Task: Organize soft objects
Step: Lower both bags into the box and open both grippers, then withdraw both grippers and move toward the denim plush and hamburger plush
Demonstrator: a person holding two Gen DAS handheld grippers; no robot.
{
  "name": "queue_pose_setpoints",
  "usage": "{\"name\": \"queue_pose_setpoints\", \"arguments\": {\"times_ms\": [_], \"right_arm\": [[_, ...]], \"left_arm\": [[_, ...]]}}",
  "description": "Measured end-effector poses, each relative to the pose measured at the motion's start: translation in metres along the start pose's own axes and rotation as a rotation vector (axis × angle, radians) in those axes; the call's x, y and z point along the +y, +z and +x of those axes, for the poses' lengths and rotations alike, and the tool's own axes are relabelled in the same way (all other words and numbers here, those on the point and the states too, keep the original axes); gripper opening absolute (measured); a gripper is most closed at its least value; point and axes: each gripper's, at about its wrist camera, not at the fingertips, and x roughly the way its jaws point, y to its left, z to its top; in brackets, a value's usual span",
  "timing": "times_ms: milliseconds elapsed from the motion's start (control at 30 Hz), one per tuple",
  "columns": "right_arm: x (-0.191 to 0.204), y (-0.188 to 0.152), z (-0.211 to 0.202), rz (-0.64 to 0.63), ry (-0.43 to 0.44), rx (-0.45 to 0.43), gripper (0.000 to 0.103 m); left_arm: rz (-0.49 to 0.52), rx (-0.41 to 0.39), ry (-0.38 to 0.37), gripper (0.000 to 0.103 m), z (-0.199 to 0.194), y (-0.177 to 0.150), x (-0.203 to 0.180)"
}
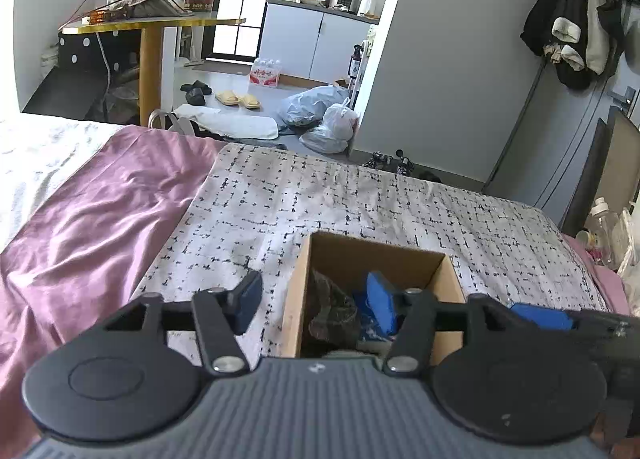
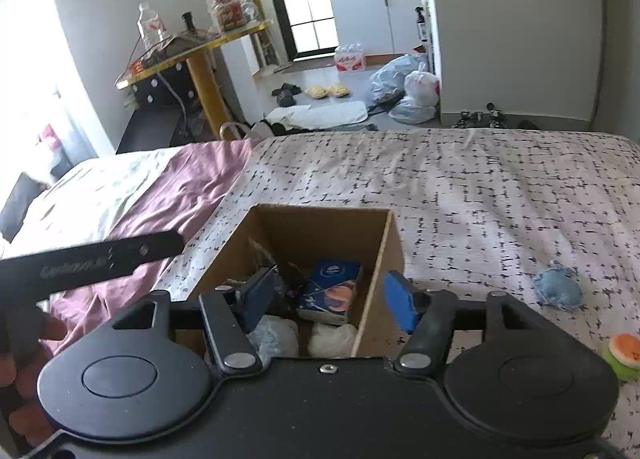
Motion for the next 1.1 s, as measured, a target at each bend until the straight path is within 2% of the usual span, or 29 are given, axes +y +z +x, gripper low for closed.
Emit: {"name": "queue_pose_setpoints", "arguments": {"times_ms": [100, 200, 300, 533, 700, 800, 933, 1100], "right_arm": [[-0.009, -0.002, -0.011, 0.026, -0.001, -0.009, 0.062], [-0.018, -0.006, -0.024, 0.035, -0.011, -0.019, 0.063], [-0.028, -0.01, -0.039, 0.044, -0.023, -0.033, 0.068], [-0.041, -0.017, -0.071, 0.06, -0.019, -0.059, 0.081], [-0.049, -0.02, -0.089, 0.062, -0.005, -0.073, 0.089], [-0.054, -0.021, -0.099, 0.07, 0.002, -0.09, 0.098], [-0.063, -0.023, -0.113, 0.07, -0.003, -0.104, 0.103], [-0.076, -0.027, -0.128, 0.075, -0.009, -0.119, 0.103]], "left_arm": [[-0.007, 0.004, -0.003, 0.074, -0.008, -0.002, -0.003], [-0.001, -0.002, -0.003, 0.078, -0.017, -0.005, -0.009], [0.005, -0.002, -0.005, 0.08, -0.027, -0.008, -0.015], [0.001, 0.0, -0.029, 0.096, -0.045, -0.016, -0.031], [0.009, 0.012, -0.046, 0.103, -0.055, -0.016, -0.042], [0.018, 0.006, -0.047, 0.103, -0.062, -0.016, -0.049], [0.041, 0.018, -0.045, 0.103, -0.066, -0.02, -0.058], [0.06, 0.005, -0.039, 0.103, -0.077, -0.028, -0.065]]}}
